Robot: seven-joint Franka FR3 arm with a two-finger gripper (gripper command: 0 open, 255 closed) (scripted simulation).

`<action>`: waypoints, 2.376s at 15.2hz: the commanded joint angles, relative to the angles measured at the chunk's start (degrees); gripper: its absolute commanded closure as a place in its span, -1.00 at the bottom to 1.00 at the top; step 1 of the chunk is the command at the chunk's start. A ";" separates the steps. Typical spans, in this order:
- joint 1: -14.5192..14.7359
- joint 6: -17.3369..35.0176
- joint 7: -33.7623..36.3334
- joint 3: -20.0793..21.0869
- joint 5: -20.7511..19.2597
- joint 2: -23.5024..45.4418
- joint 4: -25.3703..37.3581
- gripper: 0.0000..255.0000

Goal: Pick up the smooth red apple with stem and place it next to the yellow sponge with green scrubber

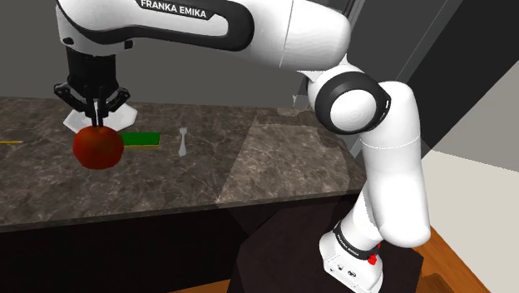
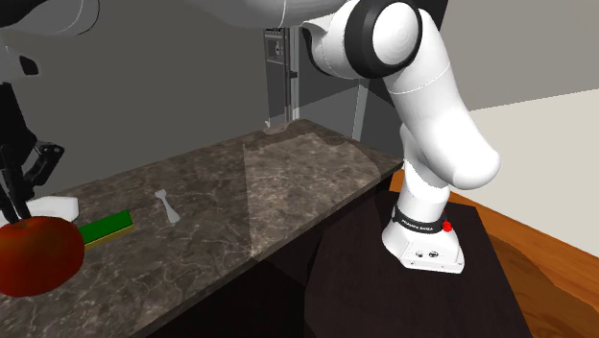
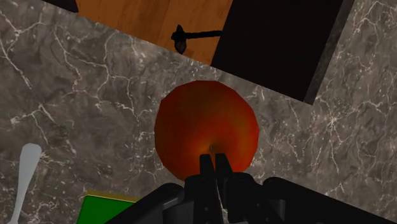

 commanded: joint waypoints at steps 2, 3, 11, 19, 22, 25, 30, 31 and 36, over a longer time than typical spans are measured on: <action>-0.43 2.94 -0.28 0.03 0.21 -0.89 -3.81 1.00; -0.53 3.81 -0.36 0.03 0.26 -1.05 -4.85 1.00; -1.07 10.22 -0.91 -0.01 0.46 -1.49 -11.77 1.00; -1.32 15.95 -1.36 -0.14 0.44 -0.80 -16.87 1.00; -1.34 16.56 -1.41 -0.16 0.43 -0.67 -17.35 1.00; -1.34 16.56 -1.41 -0.16 0.43 -0.67 -17.35 1.00; -1.34 16.56 -1.41 -0.16 0.43 -0.67 -17.35 -1.00; -1.34 16.56 -1.41 -0.16 0.43 -0.67 -17.36 -1.00; -1.86 12.07 -1.61 0.01 0.83 -2.73 -14.93 -1.00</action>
